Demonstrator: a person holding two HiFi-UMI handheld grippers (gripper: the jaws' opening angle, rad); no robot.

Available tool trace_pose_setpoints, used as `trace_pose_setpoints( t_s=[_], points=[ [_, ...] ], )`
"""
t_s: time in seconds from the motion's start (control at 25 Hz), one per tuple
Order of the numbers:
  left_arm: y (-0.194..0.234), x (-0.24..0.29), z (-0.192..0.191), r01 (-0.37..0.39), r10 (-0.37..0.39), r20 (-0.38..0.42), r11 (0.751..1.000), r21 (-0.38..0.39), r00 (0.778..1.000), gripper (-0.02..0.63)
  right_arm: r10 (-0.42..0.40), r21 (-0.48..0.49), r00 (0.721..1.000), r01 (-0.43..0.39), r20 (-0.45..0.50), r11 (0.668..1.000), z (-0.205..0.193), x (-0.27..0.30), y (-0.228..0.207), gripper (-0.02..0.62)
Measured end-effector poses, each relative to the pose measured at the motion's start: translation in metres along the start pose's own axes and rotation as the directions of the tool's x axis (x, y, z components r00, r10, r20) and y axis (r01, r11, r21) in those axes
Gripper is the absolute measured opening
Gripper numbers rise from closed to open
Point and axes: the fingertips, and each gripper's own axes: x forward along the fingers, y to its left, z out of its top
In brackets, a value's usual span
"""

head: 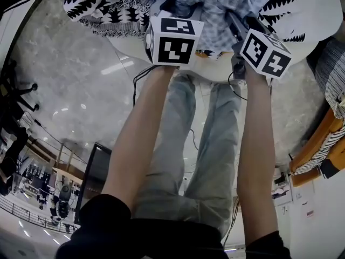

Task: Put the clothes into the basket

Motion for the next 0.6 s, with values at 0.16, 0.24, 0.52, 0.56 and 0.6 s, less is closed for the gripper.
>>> trace_pose_setpoints(
  t_s=[0.16,0.24,0.52,0.56,0.6],
  points=[
    [-0.001,-0.005,0.001,0.039,-0.039,-0.051,0.999,-0.008,0.998,0.188,0.037,-0.035,0.999,-0.038,-0.012,0.999,-0.002,-0.002,0.016,0.078],
    [-0.006,-0.010,0.001,0.061,-0.062,-0.076,0.998,-0.013,0.995,0.114,0.053,-0.027,0.999,-0.053,-0.008,0.998,-0.001,-0.008,0.021,0.061],
    [-0.032,-0.036,0.015,0.080,-0.082,-0.089,0.997,-0.022,0.993,0.080,0.147,-0.002,0.986,-0.148,0.077,0.989,0.016,-0.062,0.031,0.049],
    [-0.039,-0.041,0.018,0.084,-0.086,-0.085,0.996,-0.028,0.993,0.080,0.152,-0.021,0.984,-0.151,0.087,0.988,0.021,-0.072,0.030,0.049],
    [-0.047,-0.045,0.022,0.088,-0.090,-0.081,0.996,-0.030,0.993,0.080,0.158,-0.036,0.983,-0.155,0.097,0.987,0.025,-0.082,0.029,0.048]
  ],
)
